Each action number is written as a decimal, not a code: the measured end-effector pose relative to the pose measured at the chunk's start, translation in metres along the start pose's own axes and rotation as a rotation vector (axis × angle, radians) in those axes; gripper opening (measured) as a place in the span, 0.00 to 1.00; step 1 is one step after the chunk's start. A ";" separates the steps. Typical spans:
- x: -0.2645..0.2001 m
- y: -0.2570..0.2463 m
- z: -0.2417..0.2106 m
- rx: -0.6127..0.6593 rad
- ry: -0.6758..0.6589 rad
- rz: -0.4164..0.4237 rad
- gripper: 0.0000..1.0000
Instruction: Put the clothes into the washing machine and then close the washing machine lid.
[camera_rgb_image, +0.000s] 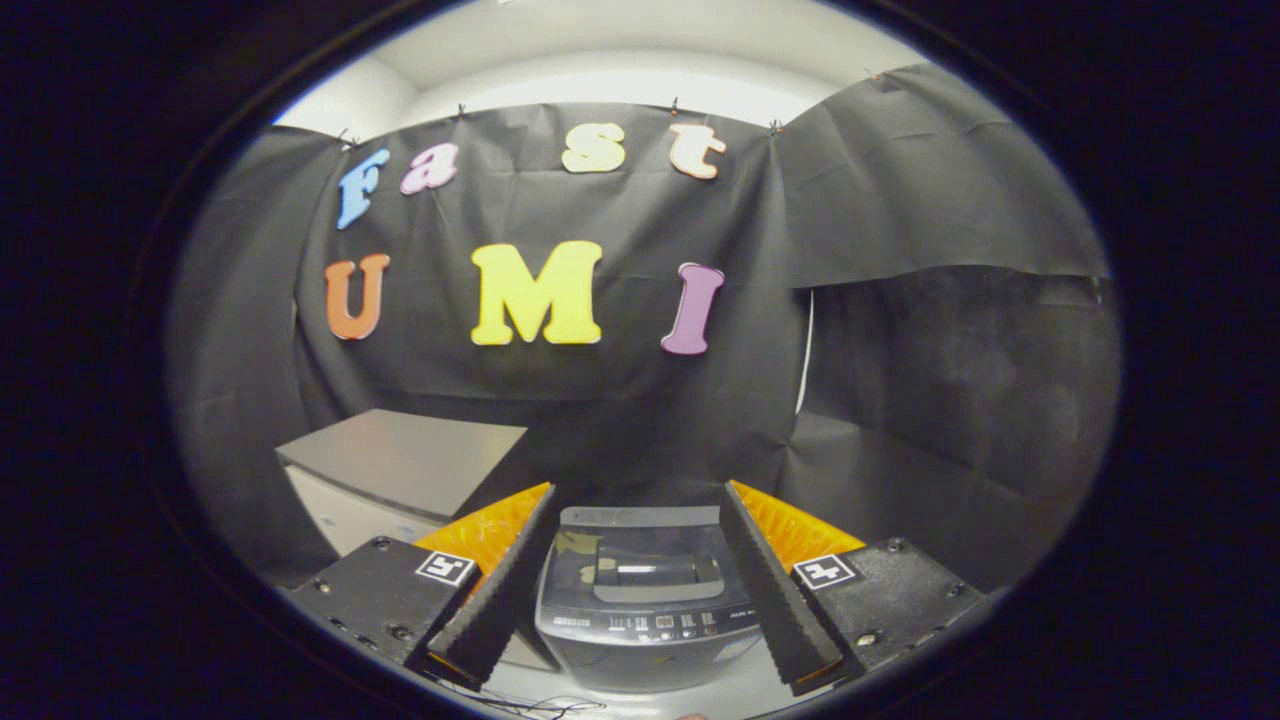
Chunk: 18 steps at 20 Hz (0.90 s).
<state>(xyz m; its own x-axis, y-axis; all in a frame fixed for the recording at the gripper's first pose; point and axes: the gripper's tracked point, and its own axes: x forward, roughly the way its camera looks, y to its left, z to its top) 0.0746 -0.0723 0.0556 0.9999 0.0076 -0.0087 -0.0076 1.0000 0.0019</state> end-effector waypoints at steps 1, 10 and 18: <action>-0.020 -0.006 -0.003 0.000 -0.006 0.014 1.00; -0.179 -0.050 -0.034 -0.037 -0.071 0.118 1.00; -0.217 -0.075 -0.034 -0.007 -0.100 0.112 1.00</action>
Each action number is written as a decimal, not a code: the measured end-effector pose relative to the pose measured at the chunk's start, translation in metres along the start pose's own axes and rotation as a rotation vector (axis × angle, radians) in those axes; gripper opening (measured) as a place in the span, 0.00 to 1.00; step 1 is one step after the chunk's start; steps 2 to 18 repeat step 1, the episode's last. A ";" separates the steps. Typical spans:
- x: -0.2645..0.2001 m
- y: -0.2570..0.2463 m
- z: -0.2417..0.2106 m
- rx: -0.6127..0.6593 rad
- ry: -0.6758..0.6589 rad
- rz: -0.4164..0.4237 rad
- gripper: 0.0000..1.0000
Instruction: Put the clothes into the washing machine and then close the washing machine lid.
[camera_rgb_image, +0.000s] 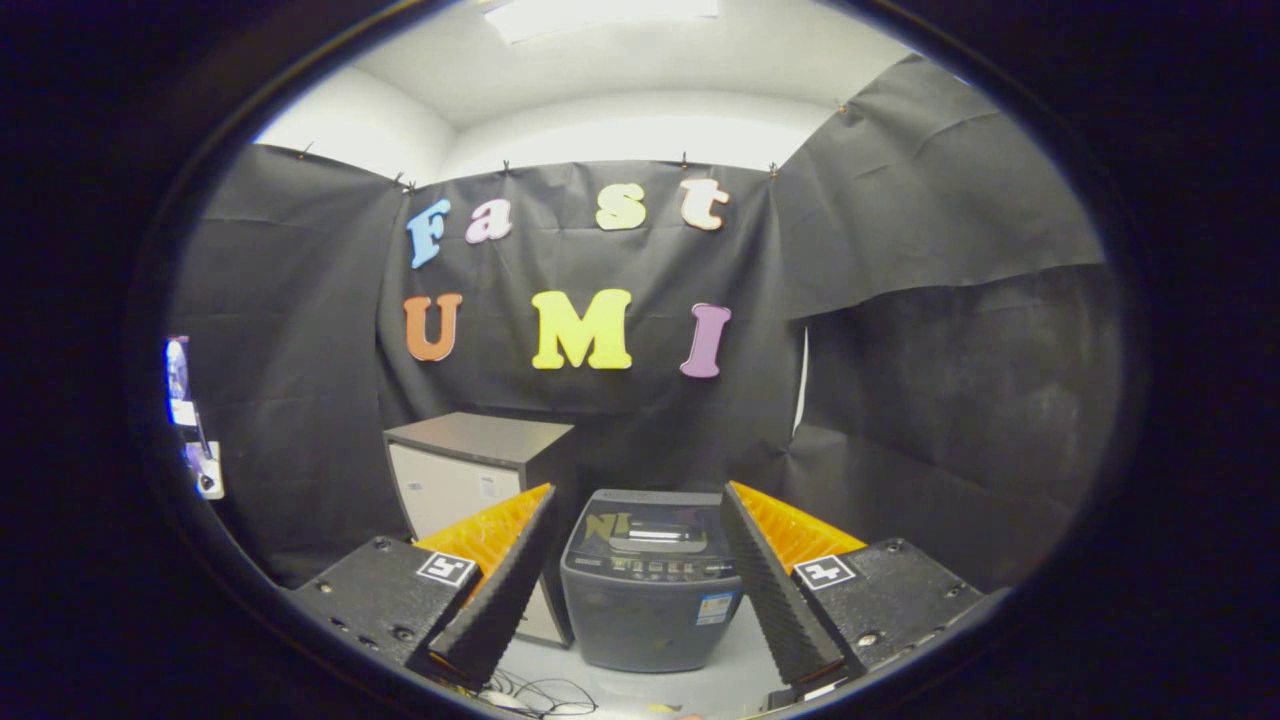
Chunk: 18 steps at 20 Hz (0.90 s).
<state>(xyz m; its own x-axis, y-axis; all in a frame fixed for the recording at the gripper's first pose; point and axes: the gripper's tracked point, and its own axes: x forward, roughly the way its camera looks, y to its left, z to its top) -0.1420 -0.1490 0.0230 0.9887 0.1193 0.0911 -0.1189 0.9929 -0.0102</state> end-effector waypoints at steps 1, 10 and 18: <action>-0.002 -0.003 0.001 0.002 0.001 -0.006 1.00; -0.002 -0.003 0.001 0.002 0.001 -0.006 1.00; -0.002 -0.003 0.001 0.002 0.001 -0.006 1.00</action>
